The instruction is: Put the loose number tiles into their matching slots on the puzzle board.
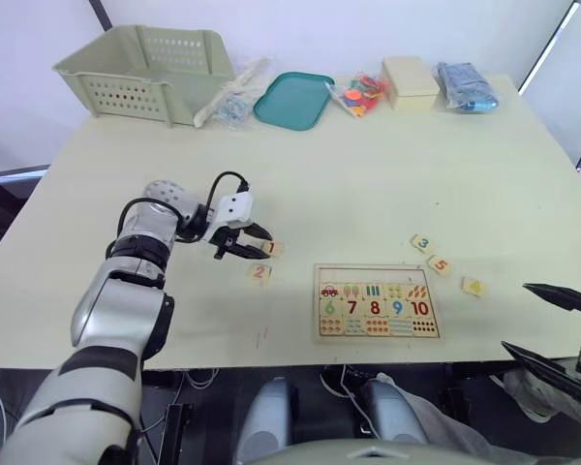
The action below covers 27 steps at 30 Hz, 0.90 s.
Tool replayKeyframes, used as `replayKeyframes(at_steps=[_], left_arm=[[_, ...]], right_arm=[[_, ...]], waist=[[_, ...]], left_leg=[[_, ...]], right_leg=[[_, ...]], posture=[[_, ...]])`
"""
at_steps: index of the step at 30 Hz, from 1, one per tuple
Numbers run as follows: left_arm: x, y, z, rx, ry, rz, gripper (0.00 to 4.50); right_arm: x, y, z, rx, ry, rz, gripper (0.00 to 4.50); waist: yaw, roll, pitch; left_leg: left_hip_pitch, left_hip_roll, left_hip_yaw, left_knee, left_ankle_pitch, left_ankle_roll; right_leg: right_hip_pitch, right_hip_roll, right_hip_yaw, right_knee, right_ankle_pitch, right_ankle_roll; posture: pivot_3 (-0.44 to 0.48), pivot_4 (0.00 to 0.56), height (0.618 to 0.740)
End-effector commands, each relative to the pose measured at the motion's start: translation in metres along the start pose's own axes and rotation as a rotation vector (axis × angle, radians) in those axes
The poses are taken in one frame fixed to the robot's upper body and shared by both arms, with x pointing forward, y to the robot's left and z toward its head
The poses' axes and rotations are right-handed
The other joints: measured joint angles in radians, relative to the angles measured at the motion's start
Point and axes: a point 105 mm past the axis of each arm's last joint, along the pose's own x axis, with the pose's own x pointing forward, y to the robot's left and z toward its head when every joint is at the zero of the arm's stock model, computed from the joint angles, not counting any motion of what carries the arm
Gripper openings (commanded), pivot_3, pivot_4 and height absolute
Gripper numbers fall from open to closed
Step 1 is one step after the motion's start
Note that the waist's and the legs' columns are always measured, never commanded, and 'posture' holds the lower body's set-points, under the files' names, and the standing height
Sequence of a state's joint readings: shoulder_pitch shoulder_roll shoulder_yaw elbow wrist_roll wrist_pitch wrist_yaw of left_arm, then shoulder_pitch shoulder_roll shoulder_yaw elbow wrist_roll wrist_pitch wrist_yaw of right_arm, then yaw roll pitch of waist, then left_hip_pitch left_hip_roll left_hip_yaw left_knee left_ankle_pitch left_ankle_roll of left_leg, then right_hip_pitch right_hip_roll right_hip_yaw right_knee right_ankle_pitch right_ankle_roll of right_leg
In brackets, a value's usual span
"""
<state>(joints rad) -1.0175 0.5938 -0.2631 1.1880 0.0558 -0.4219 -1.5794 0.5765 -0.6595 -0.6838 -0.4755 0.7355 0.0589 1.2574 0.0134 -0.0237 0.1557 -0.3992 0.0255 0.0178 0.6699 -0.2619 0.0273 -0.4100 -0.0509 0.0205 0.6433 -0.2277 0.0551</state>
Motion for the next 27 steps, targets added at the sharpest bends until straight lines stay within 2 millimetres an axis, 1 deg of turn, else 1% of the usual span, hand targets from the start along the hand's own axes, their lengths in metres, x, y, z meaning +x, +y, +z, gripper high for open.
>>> replayKeyframes(at_steps=[1, 18, 20, 22, 27], left_arm=[[-0.0051, 0.0041, 0.0079, 0.04, -0.008, 0.003, 2.11], [-0.0027, 0.0039, 0.006, 0.024, -0.018, 0.012, 2.11], [-0.0023, 0.0034, 0.0055, 0.021, -0.02, 0.011, 1.59], [-0.0023, 0.0032, 0.0052, 0.02, -0.024, 0.015, 0.94], [-0.0056, 0.0028, 0.005, 0.022, -0.039, 0.028, 0.93]], right_arm=[[0.0001, 0.0023, 0.0075, -0.04, -0.014, -0.001, 4.5], [-0.0004, 0.0042, 0.0066, -0.031, -0.008, -0.002, 4.5], [-0.0002, 0.0039, 0.0061, -0.031, -0.008, -0.001, 4.5], [0.0002, 0.0039, 0.0058, -0.03, -0.01, 0.0, 4.5], [0.0014, 0.0033, 0.0043, -0.028, -0.013, 0.001, 4.5]], waist=[[0.0, 0.0, 0.0], [0.001, 0.0, 0.0], [0.0, 0.0, 0.0], [0.0, 0.0, 0.0], [0.0, 0.0, 0.0]], left_leg=[[0.0, 0.0, 0.0, 0.0, 0.0, 0.0], [0.0, 0.0, 0.0, 0.0, 0.0, 0.0], [0.0, 0.0, 0.0, 0.0, 0.0, 0.0], [0.0, 0.0, 0.0, 0.0, 0.0, 0.0], [0.0, 0.0, 0.0, 0.0, 0.0, 0.0]], right_leg=[[0.0, 0.0, 0.0, 0.0, 0.0, 0.0], [0.0, 0.0, 0.0, 0.0, 0.0, 0.0], [0.0, 0.0, 0.0, 0.0, 0.0, 0.0], [0.0, 0.0, 0.0, 0.0, 0.0, 0.0], [0.0, 0.0, 0.0, 0.0, 0.0, 0.0]], posture=[[0.0, 0.15, 0.74], [0.0, 0.15, 0.74], [0.0, 0.15, 0.74], [0.0, 0.15, 0.74], [0.0, 0.15, 0.74]])
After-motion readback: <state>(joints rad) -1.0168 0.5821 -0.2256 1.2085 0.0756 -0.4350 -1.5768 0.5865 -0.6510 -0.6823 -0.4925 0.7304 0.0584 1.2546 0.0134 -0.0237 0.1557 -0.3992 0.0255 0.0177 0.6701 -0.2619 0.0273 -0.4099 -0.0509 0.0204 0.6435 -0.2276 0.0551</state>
